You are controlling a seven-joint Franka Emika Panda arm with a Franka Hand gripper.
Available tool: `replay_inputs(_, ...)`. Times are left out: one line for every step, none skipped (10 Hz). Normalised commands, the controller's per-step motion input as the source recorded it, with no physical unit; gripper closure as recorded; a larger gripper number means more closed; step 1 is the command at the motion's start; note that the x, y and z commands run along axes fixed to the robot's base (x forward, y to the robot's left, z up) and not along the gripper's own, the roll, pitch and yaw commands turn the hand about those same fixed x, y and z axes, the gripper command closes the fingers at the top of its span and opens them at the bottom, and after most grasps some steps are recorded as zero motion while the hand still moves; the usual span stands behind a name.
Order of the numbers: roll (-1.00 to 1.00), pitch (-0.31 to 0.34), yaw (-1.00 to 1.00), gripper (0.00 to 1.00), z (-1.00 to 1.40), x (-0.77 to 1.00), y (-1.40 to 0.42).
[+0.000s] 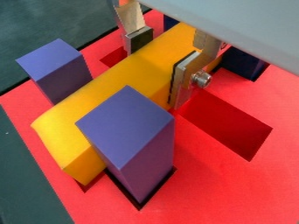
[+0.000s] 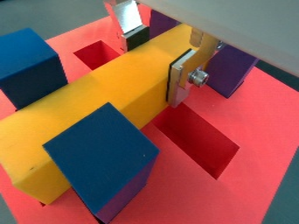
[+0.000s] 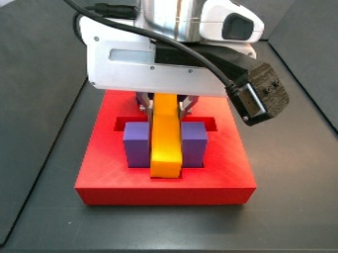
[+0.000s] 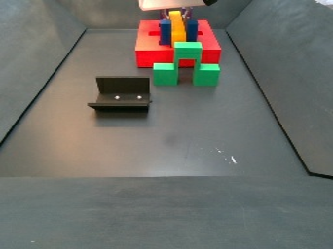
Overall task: Pick up the yellow object. Move up. Move to above the board. Insert the yellow object.
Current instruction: Insert the yellow object.
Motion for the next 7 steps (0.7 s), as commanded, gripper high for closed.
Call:
replay_inputs(0.00,-0.020,0.03,1.00,-0.29,0.17,-0.02)
replay_inputs(0.00,-0.030,0.00,1.00,-0.30,0.23,-0.03)
replay_inputs(0.00,-0.033,0.00,1.00,-0.33,0.28,-0.03)
replay_inputs(0.00,-0.029,0.00,1.00,-0.36,0.25,-0.01)
replay_inputs(0.01,-0.040,0.00,1.00,-0.38,0.08,-0.01)
replay_inputs(0.03,-0.044,0.00,1.00,-0.39,0.00,0.00)
replay_inputs(0.00,0.000,0.00,1.00,0.00,0.00,0.00)
